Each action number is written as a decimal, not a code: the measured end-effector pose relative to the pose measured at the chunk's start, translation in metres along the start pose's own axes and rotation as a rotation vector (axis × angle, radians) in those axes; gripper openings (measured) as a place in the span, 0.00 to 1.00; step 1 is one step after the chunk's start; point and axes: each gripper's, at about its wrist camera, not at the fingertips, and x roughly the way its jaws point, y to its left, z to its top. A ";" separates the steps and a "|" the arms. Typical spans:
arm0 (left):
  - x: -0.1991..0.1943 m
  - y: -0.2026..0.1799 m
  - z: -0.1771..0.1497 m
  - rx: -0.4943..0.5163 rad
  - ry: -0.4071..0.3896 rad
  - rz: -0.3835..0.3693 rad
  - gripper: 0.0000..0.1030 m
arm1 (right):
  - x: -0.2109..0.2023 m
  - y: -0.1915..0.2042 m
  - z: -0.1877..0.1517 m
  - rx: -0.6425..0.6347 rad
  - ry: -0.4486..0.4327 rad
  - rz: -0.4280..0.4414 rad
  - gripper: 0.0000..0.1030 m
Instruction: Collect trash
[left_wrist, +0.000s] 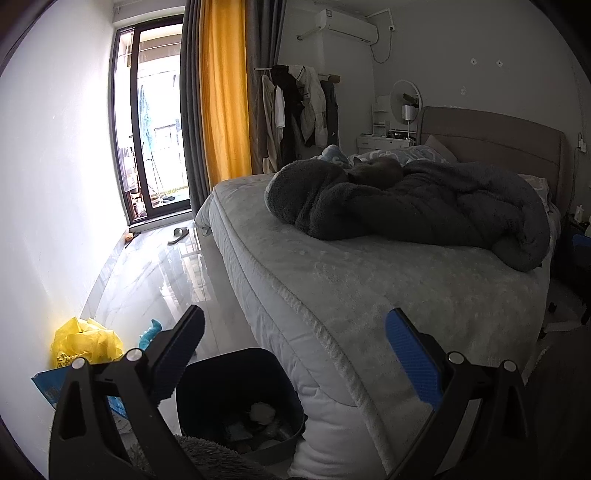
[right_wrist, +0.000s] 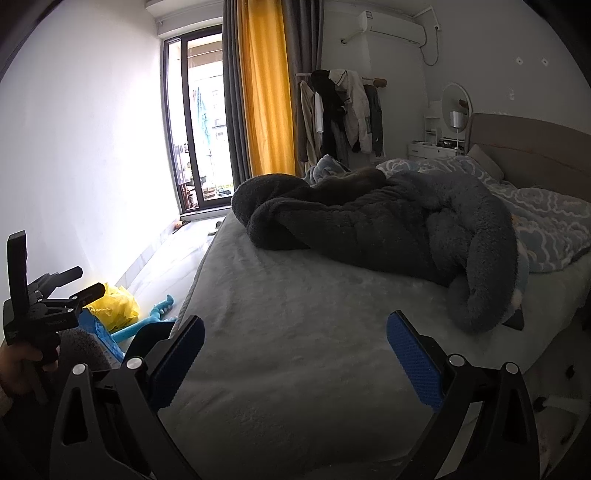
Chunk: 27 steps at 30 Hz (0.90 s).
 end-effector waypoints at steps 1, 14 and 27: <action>0.000 0.000 0.000 -0.001 0.000 0.000 0.97 | 0.000 0.000 0.000 0.000 0.000 0.000 0.97; 0.000 0.000 0.000 -0.007 -0.001 0.001 0.97 | -0.001 0.001 0.000 0.001 0.000 0.000 0.97; 0.000 0.001 0.000 -0.013 0.000 0.001 0.97 | 0.000 0.001 0.000 -0.002 0.002 0.002 0.97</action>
